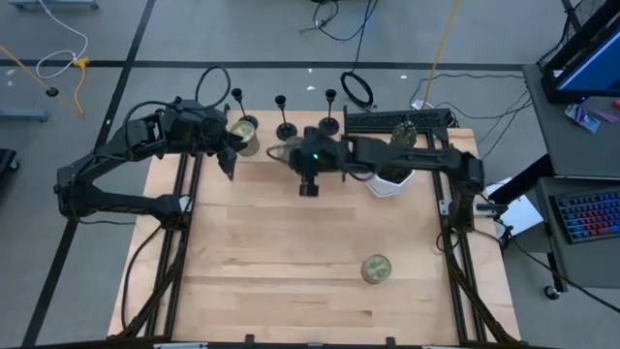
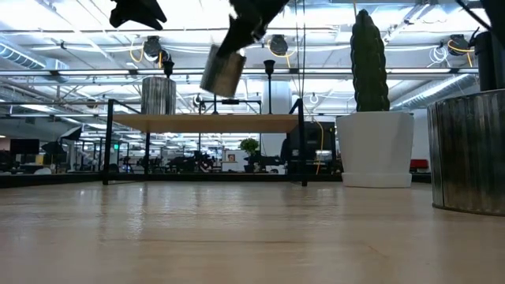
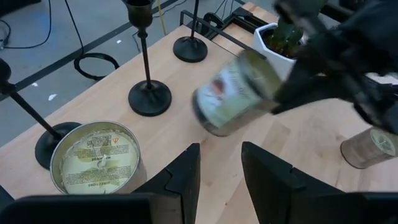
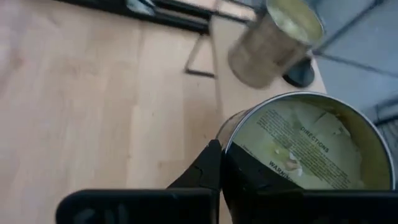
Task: Pick & Place candle stick holders
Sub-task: Put the scented candle on the shelf
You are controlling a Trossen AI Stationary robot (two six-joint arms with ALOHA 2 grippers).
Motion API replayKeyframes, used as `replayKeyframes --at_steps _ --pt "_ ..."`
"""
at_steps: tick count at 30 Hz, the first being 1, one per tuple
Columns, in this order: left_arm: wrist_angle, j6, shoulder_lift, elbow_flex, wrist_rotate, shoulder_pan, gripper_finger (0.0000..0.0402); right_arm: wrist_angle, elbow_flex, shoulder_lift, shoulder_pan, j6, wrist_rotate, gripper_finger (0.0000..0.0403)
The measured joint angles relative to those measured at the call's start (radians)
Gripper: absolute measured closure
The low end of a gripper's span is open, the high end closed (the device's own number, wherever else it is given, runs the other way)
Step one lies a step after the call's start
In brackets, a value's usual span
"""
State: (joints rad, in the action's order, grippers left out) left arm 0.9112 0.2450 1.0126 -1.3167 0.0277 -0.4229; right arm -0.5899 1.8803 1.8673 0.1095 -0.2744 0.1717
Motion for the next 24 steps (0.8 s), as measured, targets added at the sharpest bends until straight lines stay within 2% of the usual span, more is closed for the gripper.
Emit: replayKeyframes --at_steps 5,13,24 --pt "0.000 0.000 0.000 0.000 0.000 0.000 0.0277 0.002 0.034 0.047 0.069 0.000 -0.035 0.0401" --pt "0.006 -0.006 0.000 0.000 0.000 0.000 0.0277 0.036 0.034 0.069 0.149 0.045 -0.149 0.0401" --pt "0.006 -0.007 0.000 0.000 0.000 0.000 0.0277 0.058 0.005 0.066 0.204 0.103 -0.150 0.0401"
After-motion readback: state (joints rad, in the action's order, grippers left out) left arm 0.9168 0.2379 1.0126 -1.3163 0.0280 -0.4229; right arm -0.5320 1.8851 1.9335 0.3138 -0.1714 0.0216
